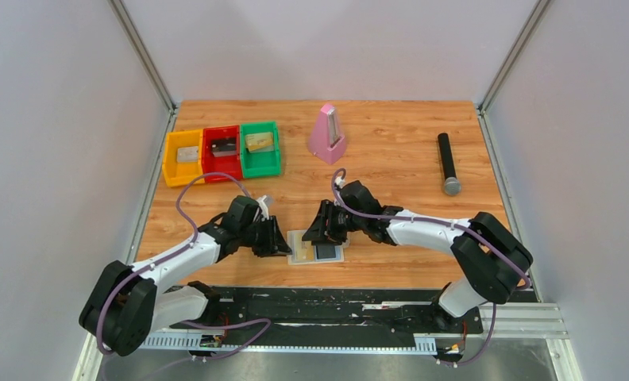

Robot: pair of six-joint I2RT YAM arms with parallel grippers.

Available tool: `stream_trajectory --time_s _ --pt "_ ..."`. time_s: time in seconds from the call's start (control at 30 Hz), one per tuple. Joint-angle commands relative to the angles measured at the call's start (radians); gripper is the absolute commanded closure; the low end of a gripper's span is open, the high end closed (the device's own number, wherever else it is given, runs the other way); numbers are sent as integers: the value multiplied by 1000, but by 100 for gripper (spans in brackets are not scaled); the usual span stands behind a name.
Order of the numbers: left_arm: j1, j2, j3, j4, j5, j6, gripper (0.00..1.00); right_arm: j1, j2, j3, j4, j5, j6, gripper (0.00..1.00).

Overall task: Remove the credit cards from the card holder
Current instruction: Remove the credit card from the card holder.

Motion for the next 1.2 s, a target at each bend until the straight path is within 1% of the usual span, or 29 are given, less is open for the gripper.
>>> stream_trajectory --time_s 0.0,0.13,0.27,0.37,0.47,0.77,0.9,0.97,1.17 --pt "-4 -40 44 -16 -22 -10 66 3 -13 46 -42 43 -68 60" --pt "-4 -14 43 24 6 -1 67 1 2 45 -57 81 -85 62" --pt "-3 49 51 80 49 11 74 1 37 61 -57 88 -92 63" --pt "-4 89 60 102 51 25 83 1 62 72 -58 105 -97 65" --pt "-4 129 59 132 55 38 87 0 88 84 -58 114 -106 66" --pt "-3 213 34 160 22 58 90 1 151 107 -57 127 -111 71" --pt "-3 211 28 136 5 69 91 0 170 112 -58 128 -112 73" --pt "-3 200 24 121 -7 73 90 0 176 110 -90 140 -110 73" --pt "-3 184 16 103 -27 79 90 2 188 104 -111 165 -117 74"
